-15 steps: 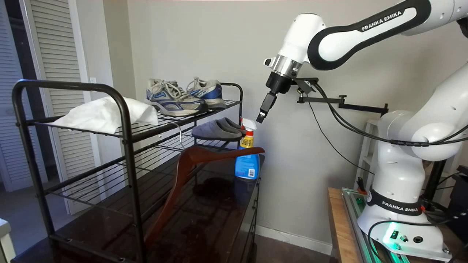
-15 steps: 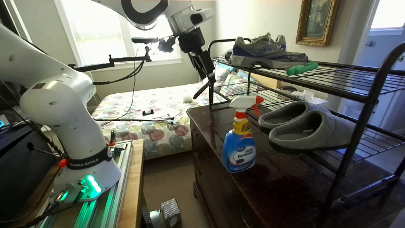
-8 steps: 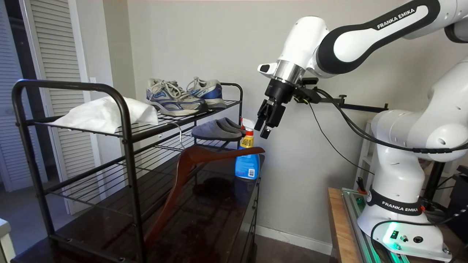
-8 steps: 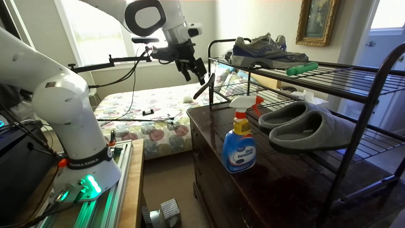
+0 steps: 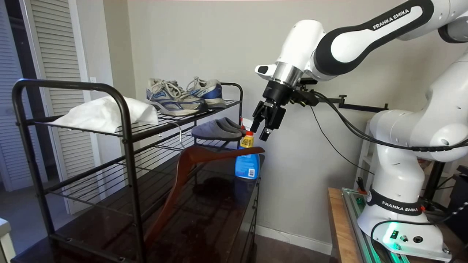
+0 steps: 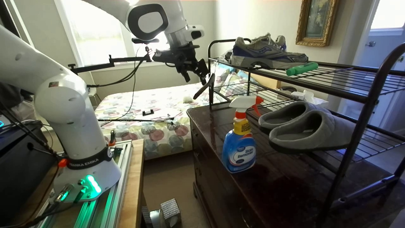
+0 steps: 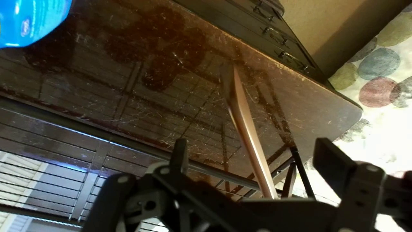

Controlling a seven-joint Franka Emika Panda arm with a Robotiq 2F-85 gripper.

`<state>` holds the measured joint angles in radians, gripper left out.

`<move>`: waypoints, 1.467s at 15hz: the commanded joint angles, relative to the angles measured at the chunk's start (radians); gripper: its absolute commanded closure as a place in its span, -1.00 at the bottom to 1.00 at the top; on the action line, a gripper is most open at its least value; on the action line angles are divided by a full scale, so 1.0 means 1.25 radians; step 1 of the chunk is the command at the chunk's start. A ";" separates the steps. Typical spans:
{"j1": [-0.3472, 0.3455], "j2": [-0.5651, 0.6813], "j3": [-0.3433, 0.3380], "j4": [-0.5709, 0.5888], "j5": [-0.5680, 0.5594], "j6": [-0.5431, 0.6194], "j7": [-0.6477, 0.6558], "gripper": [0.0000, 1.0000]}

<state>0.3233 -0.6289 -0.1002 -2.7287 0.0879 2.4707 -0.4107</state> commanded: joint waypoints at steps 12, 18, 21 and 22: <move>0.242 0.100 -0.147 -0.006 0.208 0.239 -0.436 -1.00; 0.288 0.182 -0.151 0.009 0.245 0.270 -0.467 -0.45; 0.290 0.212 -0.142 0.017 0.244 0.285 -0.470 -0.09; 0.291 0.219 -0.140 0.020 0.244 0.288 -0.471 0.05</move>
<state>0.6720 -0.4122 -0.2781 -2.7299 0.3504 2.8059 -0.9581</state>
